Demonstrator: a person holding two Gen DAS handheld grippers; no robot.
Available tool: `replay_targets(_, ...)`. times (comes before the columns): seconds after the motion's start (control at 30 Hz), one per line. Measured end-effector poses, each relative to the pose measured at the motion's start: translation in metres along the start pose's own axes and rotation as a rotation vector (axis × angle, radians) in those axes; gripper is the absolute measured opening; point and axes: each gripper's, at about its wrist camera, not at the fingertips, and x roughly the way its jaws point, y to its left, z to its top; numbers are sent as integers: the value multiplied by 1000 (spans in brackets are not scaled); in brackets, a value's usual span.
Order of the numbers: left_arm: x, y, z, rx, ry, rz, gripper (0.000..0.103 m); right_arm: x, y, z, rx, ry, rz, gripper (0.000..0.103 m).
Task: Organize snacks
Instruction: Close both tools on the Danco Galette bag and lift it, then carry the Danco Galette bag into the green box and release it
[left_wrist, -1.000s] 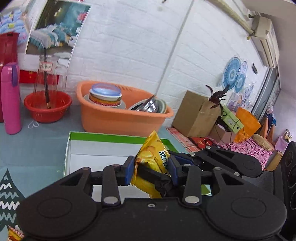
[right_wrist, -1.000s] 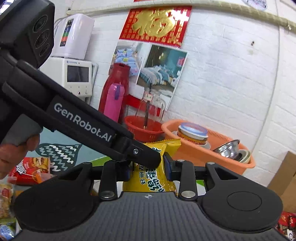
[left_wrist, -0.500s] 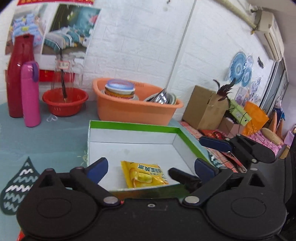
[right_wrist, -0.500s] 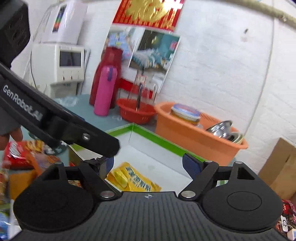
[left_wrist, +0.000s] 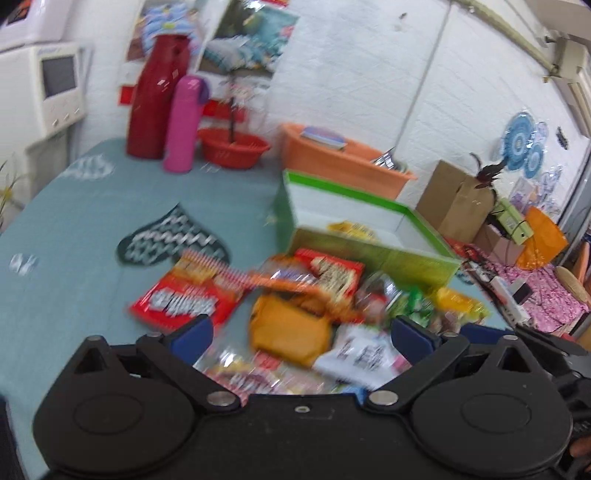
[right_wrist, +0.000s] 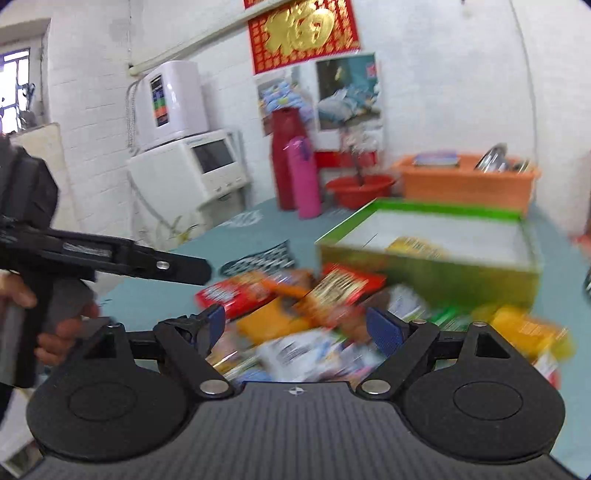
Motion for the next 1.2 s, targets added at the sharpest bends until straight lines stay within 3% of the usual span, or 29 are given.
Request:
replay_targets(0.17,4,34,-15,-28,49,38,103,24,33,-28,68,115,140,103)
replay_targets(0.33,8,51,-24,-18,111,-37,100,48,47,-41,149,208,172,103)
replay_targets(0.5,14,63,-27,-22,151,-67,98,63,46,-44,234,238,177,86)
replay_targets(0.57,18,67,-27,-32,171,-75,90,70,45,-44,269,234,179,84)
replay_targets(0.63,22,68,-28,-40,201,-77,65,78,43,-44,310,239,166,83)
replay_targets(0.73,20,71,-33,-84,206,-120,58,87,45,-45,333,224,150,77)
replay_targets(0.77,18,69,-34,-84,204,-115,58,89,46,-44,321,218,131,62)
replay_targets(0.9,1,63,-38,-88,175,-118,56,81,47,-43,294,199,119,51)
replay_targets(1.2,-19,12,7,-13,10,-167,55,38,38,-9,160,12,98,49)
